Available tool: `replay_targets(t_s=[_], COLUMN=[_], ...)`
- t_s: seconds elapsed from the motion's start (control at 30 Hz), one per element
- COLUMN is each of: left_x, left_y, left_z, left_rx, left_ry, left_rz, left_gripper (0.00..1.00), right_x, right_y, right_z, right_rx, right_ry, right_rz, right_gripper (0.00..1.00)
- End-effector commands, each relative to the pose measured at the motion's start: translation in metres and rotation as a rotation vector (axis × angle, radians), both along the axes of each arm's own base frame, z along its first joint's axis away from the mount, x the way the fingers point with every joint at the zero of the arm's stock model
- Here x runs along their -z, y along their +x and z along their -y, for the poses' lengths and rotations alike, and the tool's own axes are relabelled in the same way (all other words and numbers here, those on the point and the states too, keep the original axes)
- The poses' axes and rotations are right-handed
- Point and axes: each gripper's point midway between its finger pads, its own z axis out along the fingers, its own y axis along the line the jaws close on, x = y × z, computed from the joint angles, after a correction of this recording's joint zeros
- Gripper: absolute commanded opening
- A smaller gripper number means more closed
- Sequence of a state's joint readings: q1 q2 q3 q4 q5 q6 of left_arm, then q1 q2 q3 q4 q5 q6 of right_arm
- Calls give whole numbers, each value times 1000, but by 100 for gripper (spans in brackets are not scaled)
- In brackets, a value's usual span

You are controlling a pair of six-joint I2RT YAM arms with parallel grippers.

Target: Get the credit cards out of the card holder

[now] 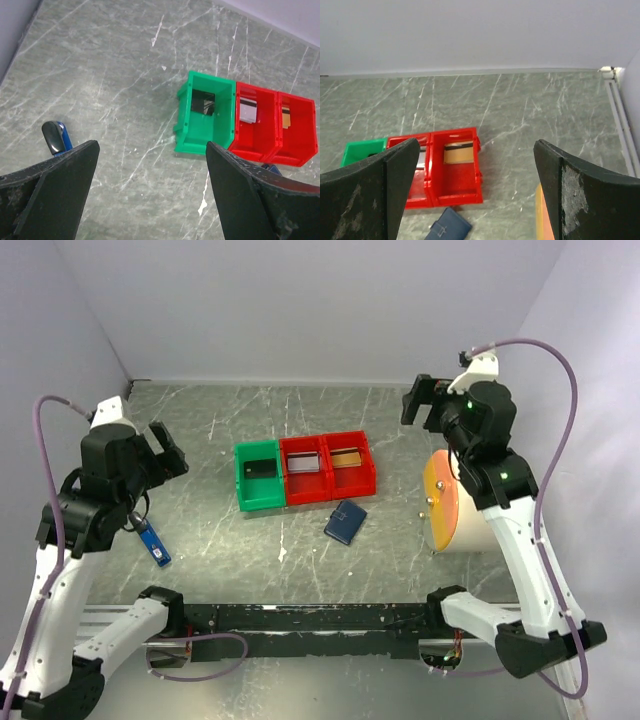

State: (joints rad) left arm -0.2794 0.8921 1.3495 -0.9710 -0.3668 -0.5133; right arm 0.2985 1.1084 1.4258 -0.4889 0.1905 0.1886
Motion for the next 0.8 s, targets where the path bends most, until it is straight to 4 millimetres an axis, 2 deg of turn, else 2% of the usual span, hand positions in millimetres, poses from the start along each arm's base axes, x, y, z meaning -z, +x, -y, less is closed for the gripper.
replay_targets(t_s=[0.0,0.1,0.27,0.5,0.57,0.67,0.77], left_x=[6,22,48,81,93,111,117], left_y=[-11,-21,-32,-29,-27,-25,-24], left_z=[4,9,22,41,46,55,61], left_rx=[32,79,176,285,311,352,394], left_ry=[-61,-84,-114,-160,-174,-199,-212], left_rz=[45,35,16,-9,-21,-29,-7], left_gripper=[100,100,100,100,100,100,100], right_x=[0,9,48,81,94,115,120], right_y=[-28,-49,-75,-101,-106,-116,-127], right_z=[2,-2,-7,-15,-8,14,38], right_rx=[-24,-77,-131,-164,-104,49,192], right_ry=[83,111,128,208,228,217,195], right_rz=[4,-12,-165,-321,-385,-492,-530], right_gripper=[100,100,100,100,100,100,100])
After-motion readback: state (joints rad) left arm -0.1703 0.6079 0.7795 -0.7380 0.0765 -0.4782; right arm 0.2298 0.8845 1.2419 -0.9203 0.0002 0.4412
